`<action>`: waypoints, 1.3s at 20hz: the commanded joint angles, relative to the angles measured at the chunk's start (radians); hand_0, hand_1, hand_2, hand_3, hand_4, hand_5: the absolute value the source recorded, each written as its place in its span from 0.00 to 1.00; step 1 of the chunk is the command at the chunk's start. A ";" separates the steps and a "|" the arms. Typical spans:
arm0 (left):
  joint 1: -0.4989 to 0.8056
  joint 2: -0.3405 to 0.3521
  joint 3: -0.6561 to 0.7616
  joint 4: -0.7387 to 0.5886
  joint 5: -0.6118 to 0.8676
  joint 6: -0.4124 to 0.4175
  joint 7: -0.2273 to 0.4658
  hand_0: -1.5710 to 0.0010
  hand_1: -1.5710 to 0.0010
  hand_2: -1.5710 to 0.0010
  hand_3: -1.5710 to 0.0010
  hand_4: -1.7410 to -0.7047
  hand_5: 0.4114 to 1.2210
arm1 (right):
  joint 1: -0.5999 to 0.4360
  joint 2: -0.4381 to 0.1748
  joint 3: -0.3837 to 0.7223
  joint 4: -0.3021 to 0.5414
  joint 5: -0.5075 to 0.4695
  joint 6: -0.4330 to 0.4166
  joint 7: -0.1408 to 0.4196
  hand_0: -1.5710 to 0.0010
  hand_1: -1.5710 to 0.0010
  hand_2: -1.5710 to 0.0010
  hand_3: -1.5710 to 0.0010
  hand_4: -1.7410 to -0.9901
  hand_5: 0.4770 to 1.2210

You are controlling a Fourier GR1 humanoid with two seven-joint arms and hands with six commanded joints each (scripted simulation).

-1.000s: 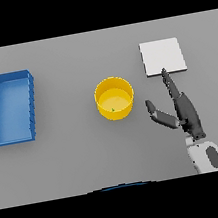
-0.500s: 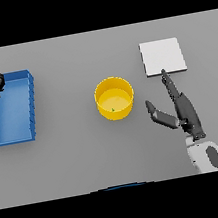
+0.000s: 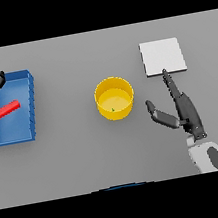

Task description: Pick up the red beaker and tilt it to pour out 1 green nut into yellow bowl. Pick up the yellow bowl and place it on the metallic measuring scale.

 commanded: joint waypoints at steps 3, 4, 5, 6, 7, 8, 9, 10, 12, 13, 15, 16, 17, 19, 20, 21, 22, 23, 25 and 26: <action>0.020 -0.006 0.022 -0.010 0.009 0.036 -0.067 0.97 0.98 0.98 0.98 0.99 0.32 | -0.018 -0.022 0.032 0.010 0.066 0.002 0.018 1.00 1.00 1.00 1.00 0.79 0.29; 0.021 -0.003 0.021 -0.022 0.009 0.047 -0.052 0.98 0.98 0.98 0.98 0.99 0.33 | -0.031 -0.039 0.046 0.008 0.082 0.018 0.003 1.00 1.00 1.00 1.00 0.81 0.30; 0.019 -0.010 0.018 -0.024 0.003 0.058 -0.057 0.98 0.98 0.98 0.99 0.99 0.34 | -0.047 -0.063 0.059 0.004 0.089 0.052 -0.003 1.00 1.00 1.00 1.00 0.80 0.32; 0.022 -0.007 0.017 -0.021 -0.001 0.060 -0.061 0.99 0.99 0.99 0.99 1.00 0.34 | -0.083 -0.097 0.071 0.013 0.108 0.084 0.008 1.00 1.00 1.00 1.00 0.78 0.34; 0.023 0.003 0.020 -0.033 0.002 0.058 -0.061 0.99 0.99 0.99 0.99 0.99 0.34 | -0.105 -0.148 0.079 0.013 0.130 0.121 0.013 1.00 1.00 1.00 1.00 0.76 0.34; 0.023 0.005 0.029 -0.033 0.013 0.052 -0.073 0.99 0.99 0.99 0.99 0.99 0.33 | -0.153 -0.182 0.100 0.033 0.178 0.142 0.048 1.00 1.00 1.00 1.00 0.73 0.32; 0.021 -0.005 0.030 -0.017 0.015 0.046 -0.086 0.99 0.99 0.99 0.99 0.99 0.32 | -0.182 -0.213 0.135 0.039 0.231 0.165 0.052 1.00 1.00 1.00 1.00 0.71 0.31; 0.020 -0.014 0.030 -0.012 0.018 0.045 -0.088 0.99 0.99 1.00 1.00 0.98 0.32 | -0.219 -0.241 0.174 0.052 0.289 0.185 0.054 1.00 1.00 1.00 1.00 0.70 0.30; 0.015 -0.018 0.030 -0.007 0.018 0.044 -0.091 1.00 1.00 1.00 1.00 0.99 0.31 | -0.308 -0.283 0.245 0.075 0.377 0.236 0.040 1.00 1.00 1.00 1.00 0.69 0.30; 0.021 -0.013 0.028 -0.019 0.018 0.044 -0.087 1.00 1.00 1.00 1.00 0.99 0.32 | -0.337 -0.310 0.274 0.095 0.415 0.255 0.010 1.00 1.00 1.00 1.00 0.68 0.30; 0.020 -0.006 0.032 -0.020 0.024 0.035 -0.087 1.00 1.00 1.00 1.00 0.99 0.32 | -0.402 -0.341 0.332 0.129 0.484 0.289 -0.017 1.00 1.00 1.00 1.00 0.68 0.30; 0.023 -0.010 0.028 -0.025 0.024 0.037 -0.085 1.00 1.00 1.00 1.00 0.99 0.33 | -0.436 -0.348 0.356 0.152 0.504 0.315 -0.025 1.00 1.00 1.00 1.00 0.69 0.31; 0.030 -0.007 0.028 -0.026 0.027 0.036 -0.081 1.00 1.00 1.00 1.00 0.99 0.33 | -0.460 -0.353 0.378 0.178 0.523 0.331 -0.036 1.00 1.00 1.00 1.00 0.70 0.31; 0.031 -0.017 0.031 -0.024 0.032 0.039 -0.087 1.00 1.00 1.00 1.00 0.99 0.33 | -0.528 -0.364 0.407 0.218 0.547 0.365 -0.062 1.00 1.00 1.00 1.00 0.71 0.31; 0.030 -0.017 0.037 -0.027 0.039 0.037 -0.096 1.00 1.00 1.00 1.00 0.99 0.34 | -0.554 -0.355 0.435 0.244 0.563 0.383 -0.072 1.00 1.00 1.00 1.00 0.70 0.31; 0.040 -0.011 0.035 -0.037 0.039 0.039 -0.101 1.00 1.00 1.00 1.00 0.98 0.34 | -0.571 -0.347 0.454 0.273 0.576 0.392 -0.078 1.00 1.00 1.00 1.00 0.70 0.31; 0.035 -0.011 0.032 -0.039 0.037 0.040 -0.088 1.00 1.00 1.00 1.00 0.98 0.34 | -0.599 -0.343 0.470 0.299 0.589 0.409 -0.077 1.00 1.00 1.00 1.00 0.70 0.31; 0.039 -0.004 0.036 -0.040 0.039 0.036 -0.095 1.00 1.00 1.00 1.00 0.98 0.34 | -0.617 -0.340 0.482 0.317 0.596 0.431 -0.068 1.00 1.00 1.00 1.00 0.69 0.31; 0.060 -0.001 0.042 -0.046 0.049 0.038 -0.110 1.00 1.00 1.00 1.00 0.98 0.34 | -0.651 -0.329 0.519 0.375 0.628 0.435 -0.080 1.00 1.00 1.00 1.00 0.69 0.30; 0.046 -0.002 0.043 -0.040 0.048 0.034 -0.098 1.00 1.00 1.00 1.00 0.98 0.34 | -0.677 -0.319 0.529 0.403 0.638 0.443 -0.075 1.00 1.00 1.00 1.00 0.69 0.30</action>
